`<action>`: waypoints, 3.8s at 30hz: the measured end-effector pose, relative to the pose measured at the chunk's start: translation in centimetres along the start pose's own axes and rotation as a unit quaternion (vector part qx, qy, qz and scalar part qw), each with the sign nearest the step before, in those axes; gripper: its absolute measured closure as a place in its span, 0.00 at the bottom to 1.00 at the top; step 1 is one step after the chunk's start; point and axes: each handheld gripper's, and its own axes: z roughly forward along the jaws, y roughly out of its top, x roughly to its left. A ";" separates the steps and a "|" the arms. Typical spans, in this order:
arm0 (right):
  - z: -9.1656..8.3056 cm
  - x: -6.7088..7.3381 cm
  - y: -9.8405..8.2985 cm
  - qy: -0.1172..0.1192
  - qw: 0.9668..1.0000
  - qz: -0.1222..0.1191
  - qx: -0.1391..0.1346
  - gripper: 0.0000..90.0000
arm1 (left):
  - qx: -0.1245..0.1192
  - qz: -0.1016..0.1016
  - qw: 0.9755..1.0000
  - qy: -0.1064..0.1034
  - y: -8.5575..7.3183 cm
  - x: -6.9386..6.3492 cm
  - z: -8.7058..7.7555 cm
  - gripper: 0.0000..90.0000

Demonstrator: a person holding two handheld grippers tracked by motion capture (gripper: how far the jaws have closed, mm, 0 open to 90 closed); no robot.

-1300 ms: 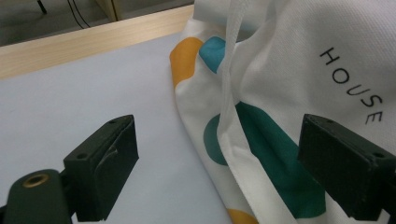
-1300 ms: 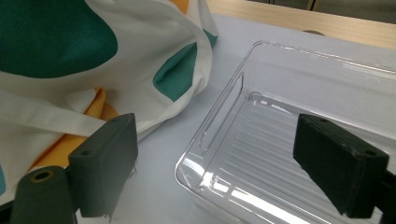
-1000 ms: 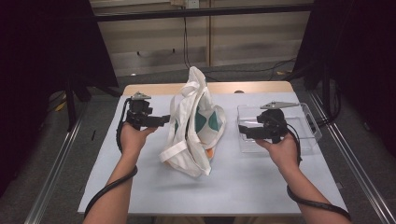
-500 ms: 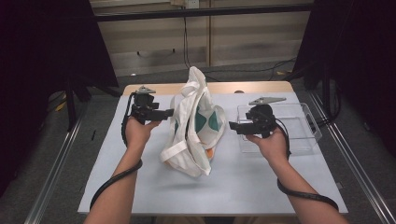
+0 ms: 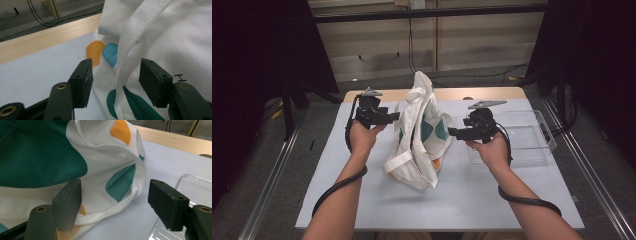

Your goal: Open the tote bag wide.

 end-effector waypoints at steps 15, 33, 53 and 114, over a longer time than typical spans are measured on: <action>1.6 0.8 1.1 0.014 1.000 -0.011 -0.001 0.34 | -0.002 0.003 1.000 -0.001 0.5 -0.2 0.4 0.69; 3.6 2.0 2.7 0.038 0.999 -0.025 -0.023 0.62 | 0.015 0.004 1.000 -0.003 0.6 -0.3 0.8 0.97; 3.3 0.6 2.0 0.035 0.999 -0.008 0.003 0.99 | 0.035 -0.026 0.999 0.017 -0.9 1.5 0.2 0.98; 4.0 0.6 3.3 0.027 1.000 -0.008 0.003 0.99 | 0.054 -0.065 0.996 0.041 -6.0 4.7 0.1 0.97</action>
